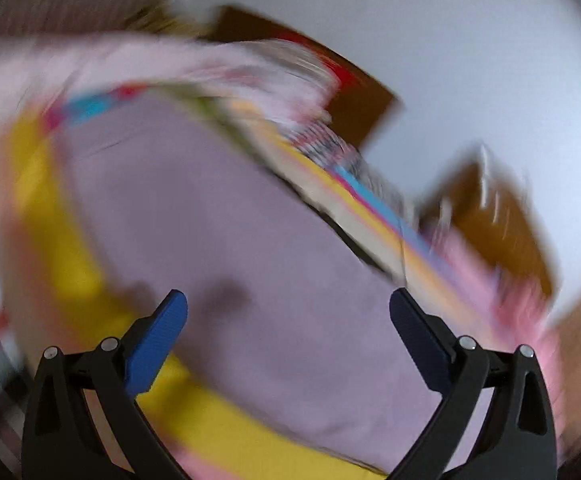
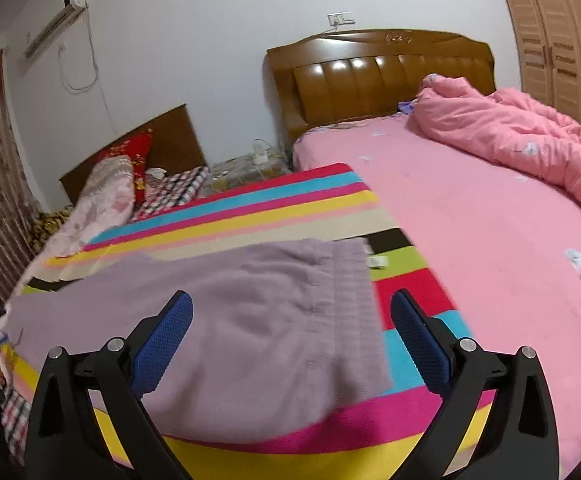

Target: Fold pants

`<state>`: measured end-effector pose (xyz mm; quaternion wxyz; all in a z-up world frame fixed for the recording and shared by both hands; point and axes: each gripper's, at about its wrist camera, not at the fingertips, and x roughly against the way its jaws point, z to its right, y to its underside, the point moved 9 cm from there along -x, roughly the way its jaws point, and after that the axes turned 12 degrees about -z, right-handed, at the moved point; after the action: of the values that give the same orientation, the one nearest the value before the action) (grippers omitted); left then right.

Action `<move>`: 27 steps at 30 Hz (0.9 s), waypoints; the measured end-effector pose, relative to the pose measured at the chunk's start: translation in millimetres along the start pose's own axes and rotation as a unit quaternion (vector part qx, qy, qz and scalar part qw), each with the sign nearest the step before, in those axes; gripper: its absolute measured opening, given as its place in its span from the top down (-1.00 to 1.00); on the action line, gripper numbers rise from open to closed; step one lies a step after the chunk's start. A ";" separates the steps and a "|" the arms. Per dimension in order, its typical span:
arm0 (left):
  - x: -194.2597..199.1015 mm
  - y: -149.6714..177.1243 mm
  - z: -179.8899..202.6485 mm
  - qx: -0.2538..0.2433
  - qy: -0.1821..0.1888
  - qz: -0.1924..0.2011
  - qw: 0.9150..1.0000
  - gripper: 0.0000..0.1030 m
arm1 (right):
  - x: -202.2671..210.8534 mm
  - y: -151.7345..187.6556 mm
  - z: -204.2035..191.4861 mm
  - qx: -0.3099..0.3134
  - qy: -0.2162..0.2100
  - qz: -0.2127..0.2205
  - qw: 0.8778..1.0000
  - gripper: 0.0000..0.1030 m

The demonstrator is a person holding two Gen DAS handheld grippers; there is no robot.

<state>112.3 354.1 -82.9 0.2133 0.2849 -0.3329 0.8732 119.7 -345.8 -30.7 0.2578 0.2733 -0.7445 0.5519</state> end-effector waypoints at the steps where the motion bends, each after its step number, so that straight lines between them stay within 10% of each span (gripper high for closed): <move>1: 10.0 -9.0 -24.3 0.040 0.020 0.012 0.999 -0.94 | -8.0 -2.8 -20.3 0.017 -0.013 -0.006 1.000 -0.89; 6: 9.1 -42.9 -98.4 0.112 0.050 0.008 0.992 -0.59 | -63.0 5.8 -188.4 0.185 -0.098 -0.059 0.976 -0.89; 15: -17.5 -83.9 -117.8 0.106 0.056 0.013 0.993 -0.48 | -134.5 55.5 -476.9 0.335 -0.273 -0.151 0.889 -0.89; 21: -29.6 -110.6 -127.2 0.086 0.054 0.014 0.995 -0.45 | -174.7 90.8 -562.3 0.356 -0.292 -0.199 0.865 -0.89; 24: -30.6 -109.9 -129.8 0.066 0.037 0.018 0.997 0.54 | -184.7 110.5 -577.0 0.368 -0.287 -0.204 0.861 -0.89; 27: -18.0 -110.5 -120.8 0.032 0.020 0.050 0.998 0.71 | -200.4 123.6 -572.7 0.366 -0.271 -0.227 0.861 -0.89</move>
<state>144.8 511.7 -118.0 0.1667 0.2575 -0.3145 0.8984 225.1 259.9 -104.5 0.0452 0.6479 -0.4472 0.6150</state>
